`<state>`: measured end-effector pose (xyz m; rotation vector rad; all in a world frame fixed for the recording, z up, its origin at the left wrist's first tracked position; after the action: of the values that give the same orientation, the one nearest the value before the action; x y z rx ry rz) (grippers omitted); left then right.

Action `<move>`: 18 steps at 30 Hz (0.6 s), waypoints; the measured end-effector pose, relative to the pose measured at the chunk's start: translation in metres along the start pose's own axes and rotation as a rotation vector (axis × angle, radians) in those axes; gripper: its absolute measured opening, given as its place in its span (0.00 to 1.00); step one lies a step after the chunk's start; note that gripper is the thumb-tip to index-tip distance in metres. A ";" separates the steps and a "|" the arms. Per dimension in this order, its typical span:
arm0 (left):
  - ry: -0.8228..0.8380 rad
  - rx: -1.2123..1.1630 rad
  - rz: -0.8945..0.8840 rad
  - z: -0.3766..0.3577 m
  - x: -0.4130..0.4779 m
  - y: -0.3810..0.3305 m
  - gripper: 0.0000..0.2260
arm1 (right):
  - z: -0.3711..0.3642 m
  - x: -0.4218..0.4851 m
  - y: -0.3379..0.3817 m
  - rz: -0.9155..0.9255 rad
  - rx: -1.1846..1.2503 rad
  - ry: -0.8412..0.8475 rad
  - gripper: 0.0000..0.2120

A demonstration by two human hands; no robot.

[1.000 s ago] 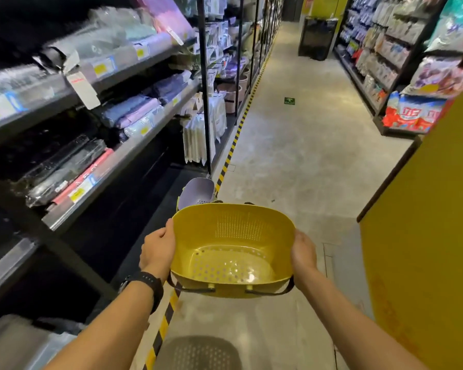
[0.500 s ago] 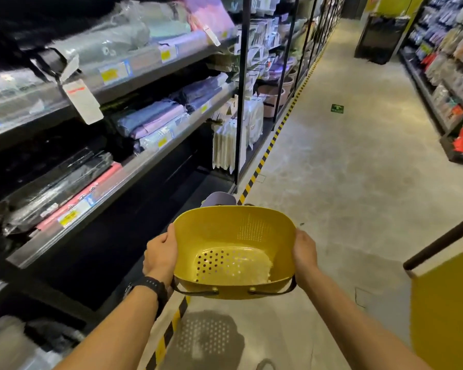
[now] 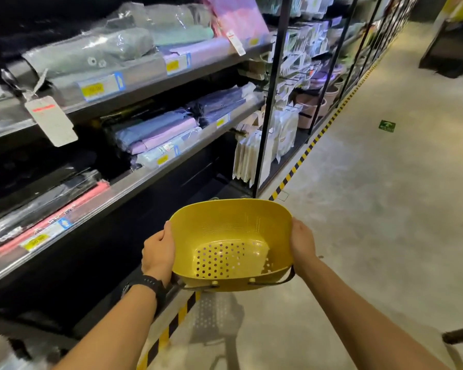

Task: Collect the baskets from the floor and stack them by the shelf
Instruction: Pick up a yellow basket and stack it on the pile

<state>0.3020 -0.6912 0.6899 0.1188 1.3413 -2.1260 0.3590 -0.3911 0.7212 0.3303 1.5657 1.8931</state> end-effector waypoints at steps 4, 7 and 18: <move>-0.044 -0.017 0.030 -0.022 0.026 -0.009 0.31 | -0.021 0.043 0.009 0.020 -0.068 0.063 0.18; -0.067 -0.057 0.061 -0.035 0.047 -0.014 0.31 | -0.039 0.073 0.013 0.020 -0.092 0.099 0.19; -0.189 -0.165 0.172 -0.069 0.101 -0.032 0.28 | -0.108 0.172 0.048 0.063 -0.117 0.258 0.20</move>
<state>0.1867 -0.6693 0.6432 -0.0330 1.3366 -1.8284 0.1521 -0.3727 0.7034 0.0868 1.6140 2.1342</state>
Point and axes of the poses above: each hand's wrist, its own x-axis towards the middle knuckle, its own z-axis out of the back of the hand, y = z × x, the point moved 2 cm from there along x, towards the middle knuckle, and after that the axes turned 8 degrees about z, right-handed, at the moved point
